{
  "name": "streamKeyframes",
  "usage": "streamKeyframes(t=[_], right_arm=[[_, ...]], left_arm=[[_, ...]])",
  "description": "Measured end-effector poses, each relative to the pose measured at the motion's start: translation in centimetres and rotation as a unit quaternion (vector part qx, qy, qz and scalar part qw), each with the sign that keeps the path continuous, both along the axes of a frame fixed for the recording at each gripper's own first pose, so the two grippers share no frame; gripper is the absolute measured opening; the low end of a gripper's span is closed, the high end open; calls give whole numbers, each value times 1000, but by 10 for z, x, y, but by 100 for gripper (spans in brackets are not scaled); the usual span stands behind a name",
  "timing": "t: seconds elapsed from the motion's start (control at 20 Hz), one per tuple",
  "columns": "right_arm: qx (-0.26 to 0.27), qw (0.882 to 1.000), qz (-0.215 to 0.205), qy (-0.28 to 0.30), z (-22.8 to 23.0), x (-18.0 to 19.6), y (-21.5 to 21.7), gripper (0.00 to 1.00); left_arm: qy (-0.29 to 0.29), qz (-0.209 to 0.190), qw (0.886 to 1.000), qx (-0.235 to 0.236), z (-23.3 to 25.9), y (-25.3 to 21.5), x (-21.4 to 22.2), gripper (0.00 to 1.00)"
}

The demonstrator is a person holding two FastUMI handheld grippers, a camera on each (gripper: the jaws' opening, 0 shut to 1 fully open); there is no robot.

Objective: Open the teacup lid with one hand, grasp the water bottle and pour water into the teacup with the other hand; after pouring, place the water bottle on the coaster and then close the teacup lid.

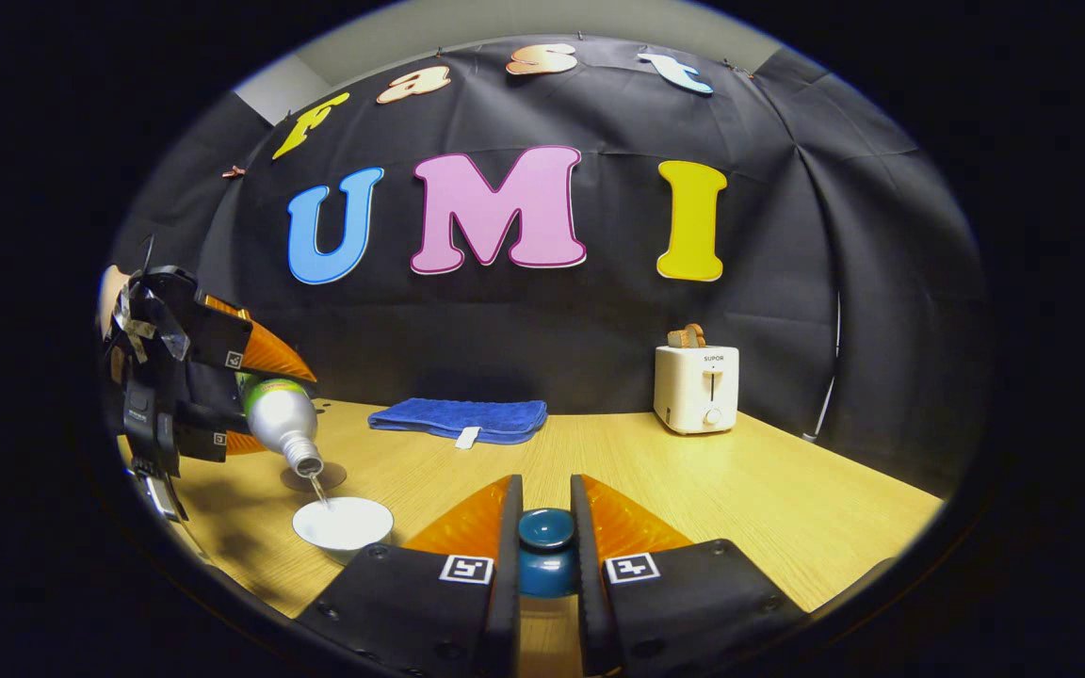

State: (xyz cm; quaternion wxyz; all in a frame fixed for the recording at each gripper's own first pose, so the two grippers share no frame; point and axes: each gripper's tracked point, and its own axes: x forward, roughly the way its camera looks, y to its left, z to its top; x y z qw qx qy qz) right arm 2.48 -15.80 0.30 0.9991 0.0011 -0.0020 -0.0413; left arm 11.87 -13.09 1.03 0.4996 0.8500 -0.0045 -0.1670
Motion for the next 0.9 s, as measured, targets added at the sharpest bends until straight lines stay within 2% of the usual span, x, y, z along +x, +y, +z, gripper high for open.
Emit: streamKeyframes(t=[0.9], right_arm=[[0, 1000, 0, 0, 0, 0, 0, 28]], left_arm=[[-23, -6, 996, 87, 8, 0, 3, 77]])
